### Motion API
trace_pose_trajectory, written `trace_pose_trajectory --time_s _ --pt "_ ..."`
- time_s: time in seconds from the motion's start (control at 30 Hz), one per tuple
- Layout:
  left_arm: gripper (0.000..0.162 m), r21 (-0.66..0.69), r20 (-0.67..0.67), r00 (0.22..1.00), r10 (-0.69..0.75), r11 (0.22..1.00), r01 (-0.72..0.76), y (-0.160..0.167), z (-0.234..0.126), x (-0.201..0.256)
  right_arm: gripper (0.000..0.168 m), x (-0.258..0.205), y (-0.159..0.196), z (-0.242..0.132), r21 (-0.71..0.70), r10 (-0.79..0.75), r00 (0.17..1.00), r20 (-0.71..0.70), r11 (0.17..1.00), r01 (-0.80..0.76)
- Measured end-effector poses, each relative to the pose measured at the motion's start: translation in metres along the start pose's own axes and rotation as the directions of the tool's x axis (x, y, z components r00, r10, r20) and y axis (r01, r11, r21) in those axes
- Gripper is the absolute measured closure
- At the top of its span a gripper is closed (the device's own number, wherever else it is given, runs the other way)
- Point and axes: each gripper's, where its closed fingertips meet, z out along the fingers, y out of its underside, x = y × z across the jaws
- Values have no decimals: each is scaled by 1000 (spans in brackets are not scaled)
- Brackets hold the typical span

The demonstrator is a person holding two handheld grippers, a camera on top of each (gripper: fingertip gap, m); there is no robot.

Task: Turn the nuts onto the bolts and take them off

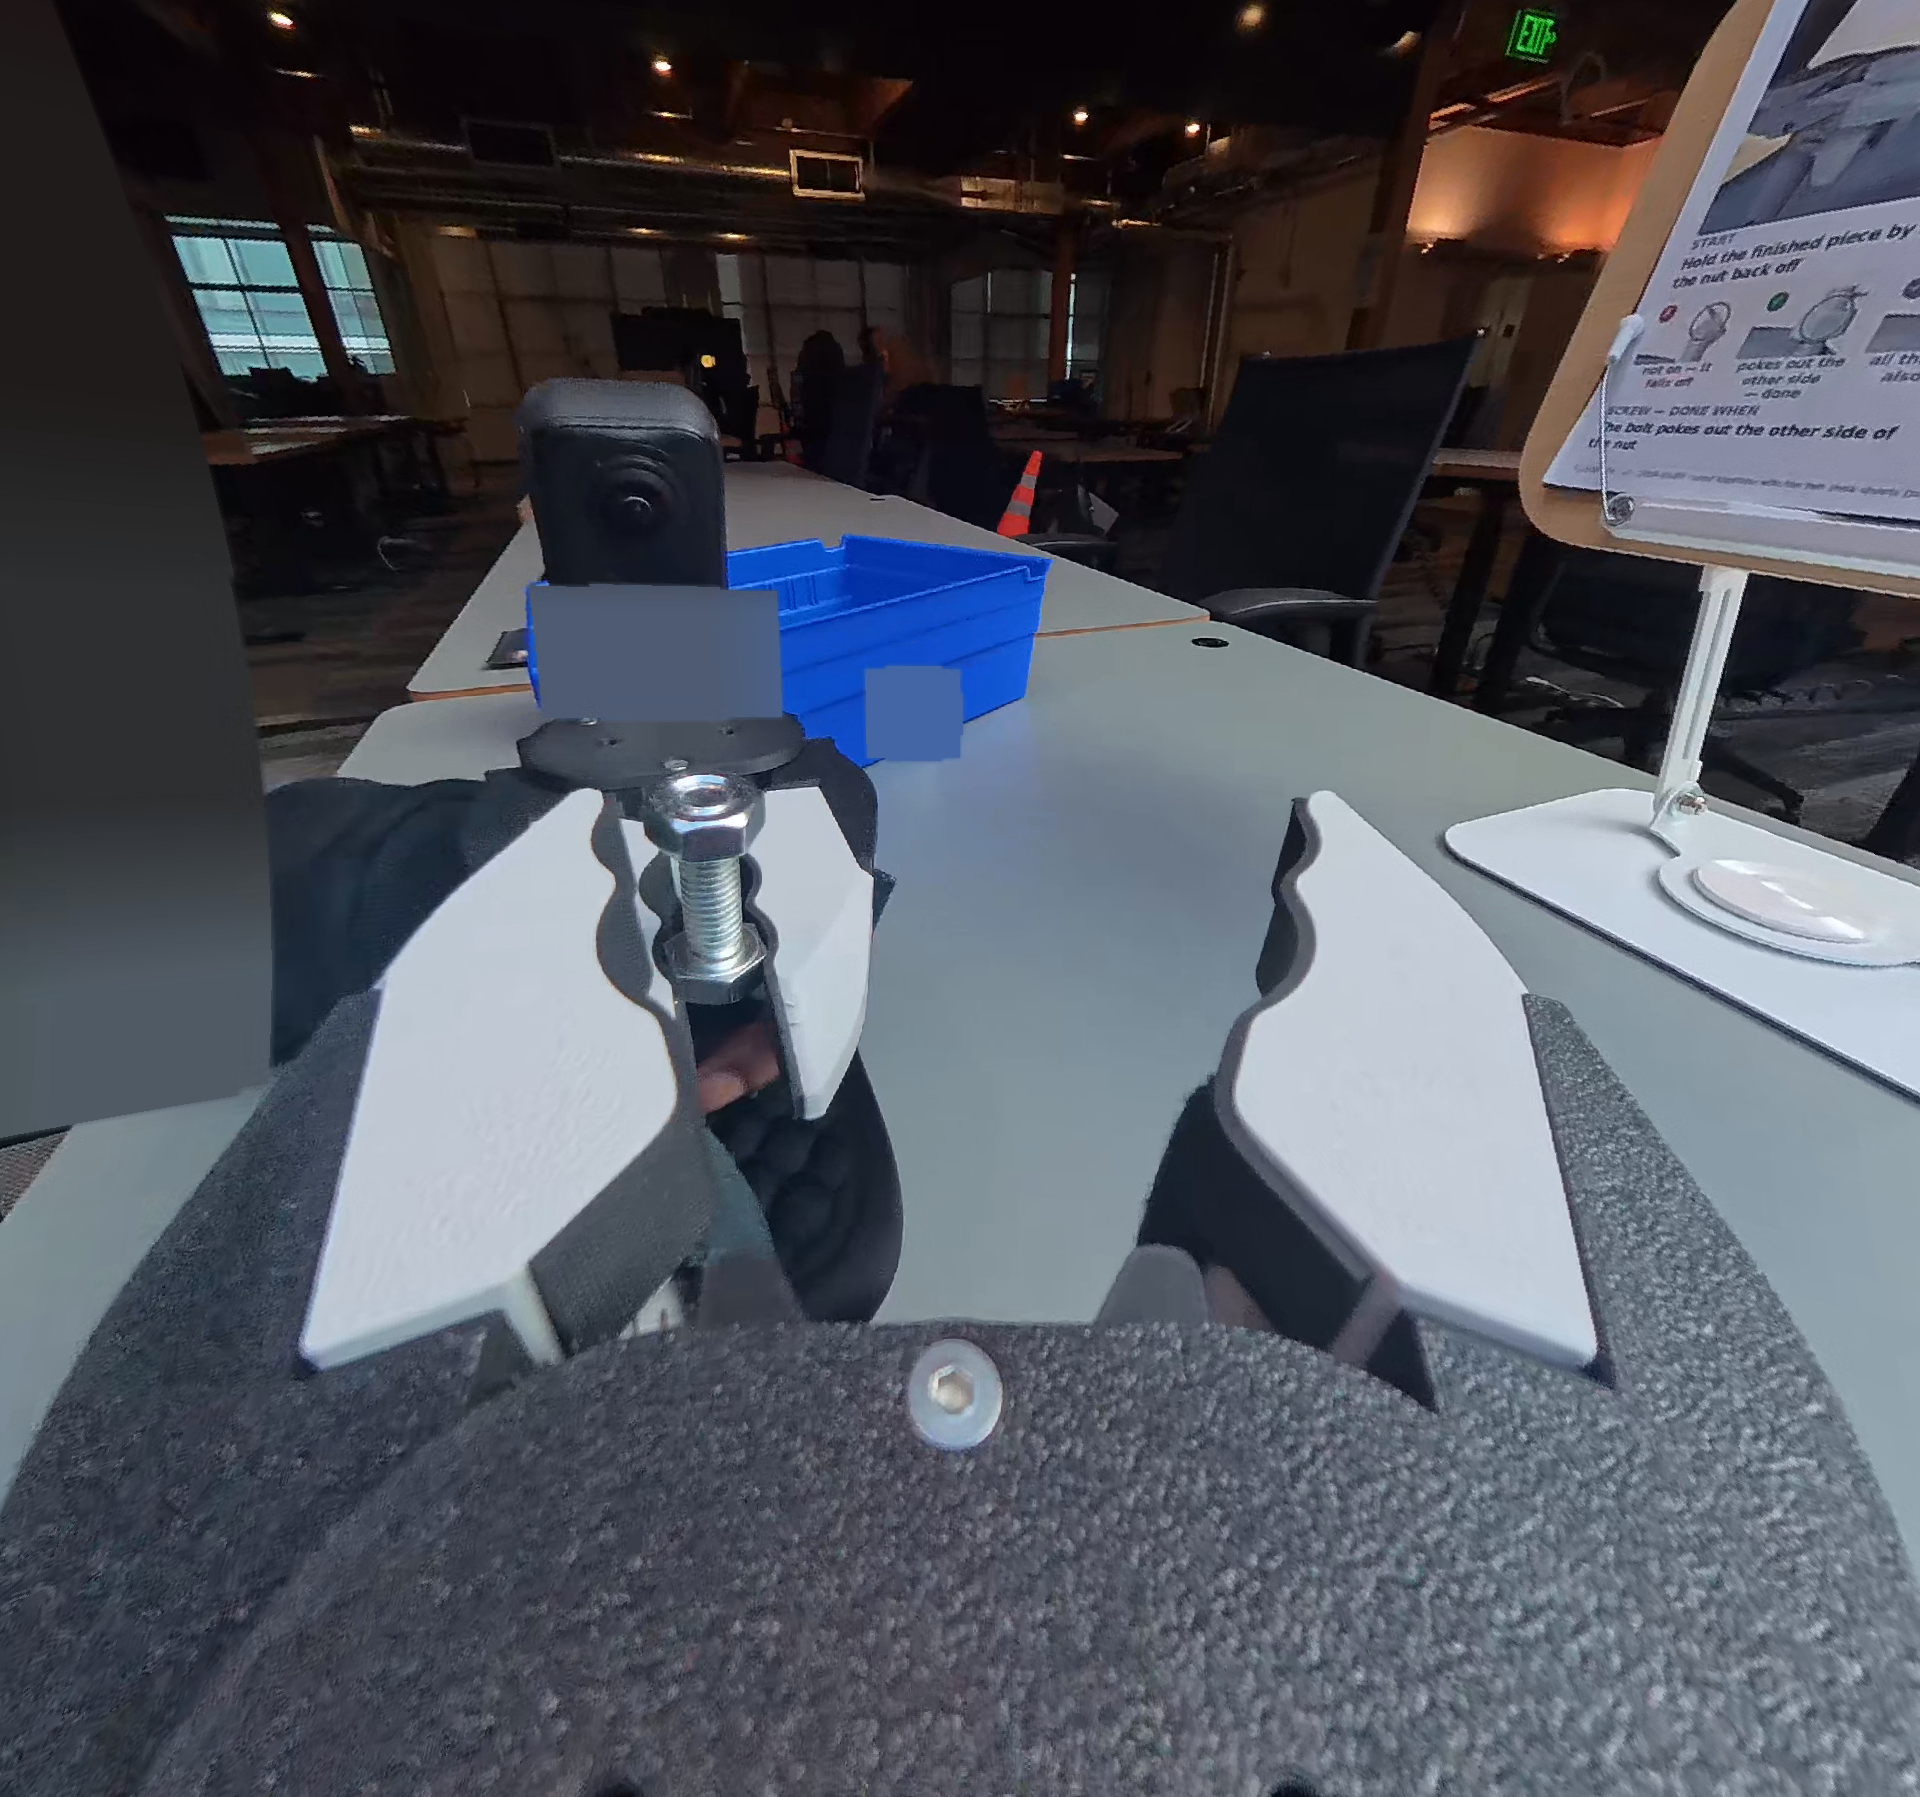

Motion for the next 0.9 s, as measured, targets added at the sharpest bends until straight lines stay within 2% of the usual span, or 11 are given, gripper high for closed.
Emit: trace_pose_trajectory --time_s 0.2,0.4,0.53,0.7,0.9 --pt "148 7 2 1000 -4 1000 4 -1 -1 -1 53 7 1 -4 14 39 999 -7 999 -39" --pt "148 10 -4 1000 1 1000 -1 -1 -1 1 69 4 -14 -19 63 48 997 62 997 -52" --pt "148 -6 -3 1000 10 1000 -10 1 1 1 64 -9 -17 -12 72 48 994 96 996 -55" --pt "148 -29 -3 999 32 999 -32 4 3 3 62 -8 -3 6 34 57 998 19 998 -58" --pt "148 -7 -15 1000 17 1000 -17 1 1 3 59 2 -4 -8 16 54 998 31 998 -55"
